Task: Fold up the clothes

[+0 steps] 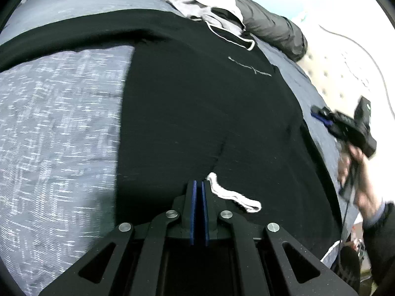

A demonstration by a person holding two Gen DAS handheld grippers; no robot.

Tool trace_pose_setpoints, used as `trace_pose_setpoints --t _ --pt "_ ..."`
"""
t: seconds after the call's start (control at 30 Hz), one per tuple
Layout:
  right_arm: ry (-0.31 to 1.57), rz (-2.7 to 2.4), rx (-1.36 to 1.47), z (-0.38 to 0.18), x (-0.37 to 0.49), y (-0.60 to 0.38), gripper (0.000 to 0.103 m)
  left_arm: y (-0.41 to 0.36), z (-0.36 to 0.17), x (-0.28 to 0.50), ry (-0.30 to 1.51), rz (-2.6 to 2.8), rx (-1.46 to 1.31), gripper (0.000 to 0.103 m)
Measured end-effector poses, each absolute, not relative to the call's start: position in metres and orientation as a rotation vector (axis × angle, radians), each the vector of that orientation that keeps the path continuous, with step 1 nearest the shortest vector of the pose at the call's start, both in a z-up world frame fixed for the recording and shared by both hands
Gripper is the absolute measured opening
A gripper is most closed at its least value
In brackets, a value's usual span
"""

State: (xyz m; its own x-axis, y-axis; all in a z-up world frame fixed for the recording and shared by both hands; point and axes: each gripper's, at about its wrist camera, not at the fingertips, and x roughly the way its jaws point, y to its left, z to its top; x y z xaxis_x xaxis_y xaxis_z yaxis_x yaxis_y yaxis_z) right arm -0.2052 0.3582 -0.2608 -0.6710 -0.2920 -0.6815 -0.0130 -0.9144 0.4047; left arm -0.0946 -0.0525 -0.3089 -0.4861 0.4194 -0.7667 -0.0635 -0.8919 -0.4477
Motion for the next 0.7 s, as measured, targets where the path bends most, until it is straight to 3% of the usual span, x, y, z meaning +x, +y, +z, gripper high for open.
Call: trace_pose_setpoints --t 0.17,0.3,0.33,0.4,0.7 --pt "-0.62 -2.602 1.152 -0.267 -0.174 0.321 0.015 -0.077 -0.309 -0.092 -0.611 2.478 -1.395 0.005" --pt "-0.645 -2.534 1.163 -0.277 -0.161 0.299 0.023 -0.103 -0.308 -0.094 -0.71 2.51 -1.386 0.006" --pt "-0.641 -2.527 1.16 -0.279 -0.158 0.295 0.024 -0.11 -0.307 -0.094 -0.72 2.532 -1.385 0.007" --pt "-0.626 -2.503 1.173 -0.282 -0.157 0.287 0.024 -0.126 -0.304 -0.094 -0.74 2.585 -1.383 0.022" --pt "-0.641 -2.431 1.121 -0.282 -0.167 0.272 0.026 -0.221 -0.302 -0.091 -1.034 2.788 -1.376 0.038"
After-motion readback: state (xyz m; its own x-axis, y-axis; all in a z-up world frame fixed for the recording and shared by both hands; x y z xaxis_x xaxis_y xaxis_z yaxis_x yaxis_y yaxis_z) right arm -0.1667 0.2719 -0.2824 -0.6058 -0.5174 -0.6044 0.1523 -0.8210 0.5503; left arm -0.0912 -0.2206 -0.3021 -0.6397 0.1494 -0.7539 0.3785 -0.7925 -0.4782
